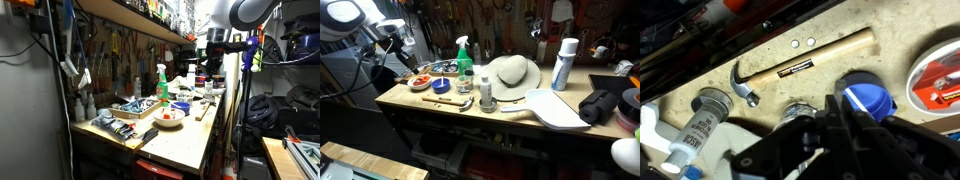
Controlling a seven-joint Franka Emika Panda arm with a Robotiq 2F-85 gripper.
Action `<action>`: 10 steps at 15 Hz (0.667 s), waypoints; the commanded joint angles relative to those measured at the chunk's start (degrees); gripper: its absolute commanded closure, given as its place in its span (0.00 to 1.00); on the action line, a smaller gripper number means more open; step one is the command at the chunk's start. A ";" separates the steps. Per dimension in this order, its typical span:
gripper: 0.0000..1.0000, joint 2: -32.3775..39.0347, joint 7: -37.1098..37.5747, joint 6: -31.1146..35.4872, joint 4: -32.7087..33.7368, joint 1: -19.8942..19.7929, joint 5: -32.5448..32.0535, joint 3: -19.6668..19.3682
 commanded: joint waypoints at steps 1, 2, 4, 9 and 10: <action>0.96 6.47 2.13 3.97 -0.38 -1.68 -2.25 3.47; 0.96 8.25 3.09 4.92 -0.18 -2.27 -3.31 4.07; 0.96 11.49 5.41 6.01 0.42 -3.64 -6.01 4.77; 0.97 16.76 12.42 7.25 2.27 -5.83 -12.57 3.73; 0.97 17.68 12.35 7.12 2.82 -5.48 -12.42 3.08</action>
